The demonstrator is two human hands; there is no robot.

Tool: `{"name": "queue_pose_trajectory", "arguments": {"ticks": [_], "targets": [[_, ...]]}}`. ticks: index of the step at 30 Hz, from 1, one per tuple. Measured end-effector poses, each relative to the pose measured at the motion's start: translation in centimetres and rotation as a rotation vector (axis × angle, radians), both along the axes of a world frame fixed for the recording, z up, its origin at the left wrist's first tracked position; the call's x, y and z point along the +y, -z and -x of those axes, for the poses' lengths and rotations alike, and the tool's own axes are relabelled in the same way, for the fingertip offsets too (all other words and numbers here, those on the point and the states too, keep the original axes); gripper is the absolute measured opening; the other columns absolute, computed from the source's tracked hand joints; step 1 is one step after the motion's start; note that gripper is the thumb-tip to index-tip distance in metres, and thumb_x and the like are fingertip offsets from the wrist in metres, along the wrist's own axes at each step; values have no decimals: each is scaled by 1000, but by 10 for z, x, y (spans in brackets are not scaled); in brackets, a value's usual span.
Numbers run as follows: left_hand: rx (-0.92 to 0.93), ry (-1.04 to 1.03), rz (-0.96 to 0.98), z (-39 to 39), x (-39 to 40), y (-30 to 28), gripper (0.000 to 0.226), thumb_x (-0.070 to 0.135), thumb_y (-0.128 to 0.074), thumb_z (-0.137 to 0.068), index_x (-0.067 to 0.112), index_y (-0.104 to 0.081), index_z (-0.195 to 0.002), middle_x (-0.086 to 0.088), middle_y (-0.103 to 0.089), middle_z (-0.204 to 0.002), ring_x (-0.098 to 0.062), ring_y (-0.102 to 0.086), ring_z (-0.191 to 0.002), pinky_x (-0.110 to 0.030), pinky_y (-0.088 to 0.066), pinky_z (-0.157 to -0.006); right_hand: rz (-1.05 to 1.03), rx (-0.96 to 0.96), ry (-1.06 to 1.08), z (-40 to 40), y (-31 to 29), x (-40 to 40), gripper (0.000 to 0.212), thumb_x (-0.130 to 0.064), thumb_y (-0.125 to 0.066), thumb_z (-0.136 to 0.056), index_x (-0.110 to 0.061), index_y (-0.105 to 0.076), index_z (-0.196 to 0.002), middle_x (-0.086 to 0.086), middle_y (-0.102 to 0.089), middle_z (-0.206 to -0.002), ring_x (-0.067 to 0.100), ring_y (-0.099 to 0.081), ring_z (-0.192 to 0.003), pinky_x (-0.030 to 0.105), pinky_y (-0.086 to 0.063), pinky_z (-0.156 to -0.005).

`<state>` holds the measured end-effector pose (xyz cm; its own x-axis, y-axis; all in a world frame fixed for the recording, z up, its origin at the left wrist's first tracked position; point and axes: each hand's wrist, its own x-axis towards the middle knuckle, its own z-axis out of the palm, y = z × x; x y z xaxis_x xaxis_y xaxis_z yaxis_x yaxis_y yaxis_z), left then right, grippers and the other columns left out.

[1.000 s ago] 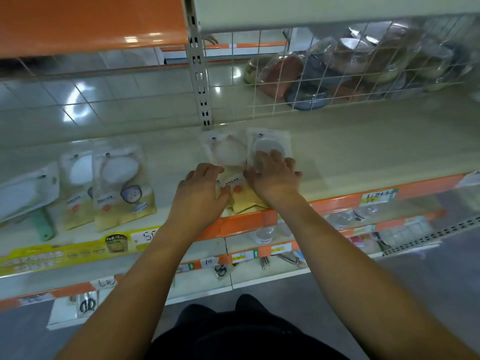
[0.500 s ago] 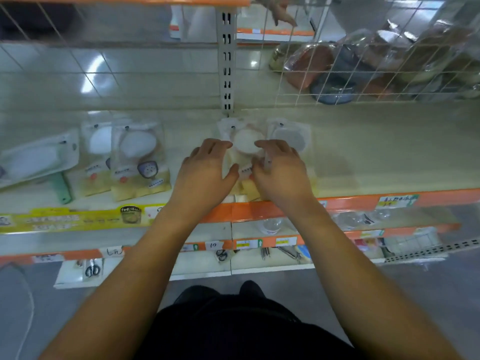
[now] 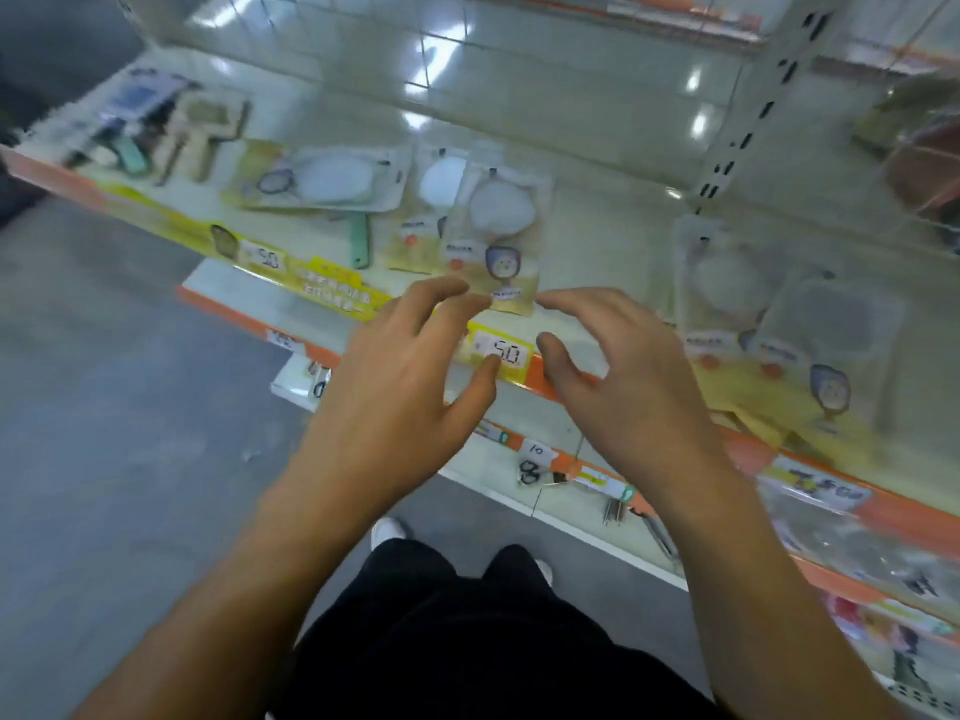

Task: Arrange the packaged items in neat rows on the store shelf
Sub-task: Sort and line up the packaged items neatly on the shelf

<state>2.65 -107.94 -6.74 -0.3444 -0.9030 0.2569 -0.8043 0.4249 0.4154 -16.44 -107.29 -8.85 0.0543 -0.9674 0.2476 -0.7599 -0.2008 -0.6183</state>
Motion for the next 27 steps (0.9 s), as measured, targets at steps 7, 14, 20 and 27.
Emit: {"name": "queue_pose_trajectory", "arguments": {"ticks": [7,14,20,27], "targets": [[60,-56,2,-61,-3,7,45,37,-53,-90,14,-55,-129,-3,-53,-132,-23,-54,-117,-43,-48,-92,29,10,-65,-58,-2,-10,29,-31,-57,-95,-24,-63,-122,-9,-62,-119,15,-57,-113,32,-45,-96],[86,-19,11,-148,-29,17,44,37,-54,-90,14,-55,-128,-2,-53,-132,-22,-54,-117,-40,-46,-95,-6,32,-57,-149,-1,-31,27,-28,-59,-95,-24,-64,-121,-10,-61,-117,13,-56,-113,32,-45,-96],[34,-1,18,-223,-61,27,46,36,-53,-89,14,-54,-129,-6,-53,-131,-30,-57,-112,-49,-49,-87,5,107,-39,-226,8,-59,28,-29,-59,-95,-23,-64,-121,-8,-63,-118,14,-56,-113,31,-44,-96],[5,21,41,-269,-93,28,45,37,-50,-91,11,-54,-128,-8,-53,-131,-31,-55,-114,-50,-48,-84,-12,128,-64,-279,7,-87,29,-30,-57,-94,-23,-63,-122,-9,-62,-118,13,-56,-111,29,-44,-94]]}}
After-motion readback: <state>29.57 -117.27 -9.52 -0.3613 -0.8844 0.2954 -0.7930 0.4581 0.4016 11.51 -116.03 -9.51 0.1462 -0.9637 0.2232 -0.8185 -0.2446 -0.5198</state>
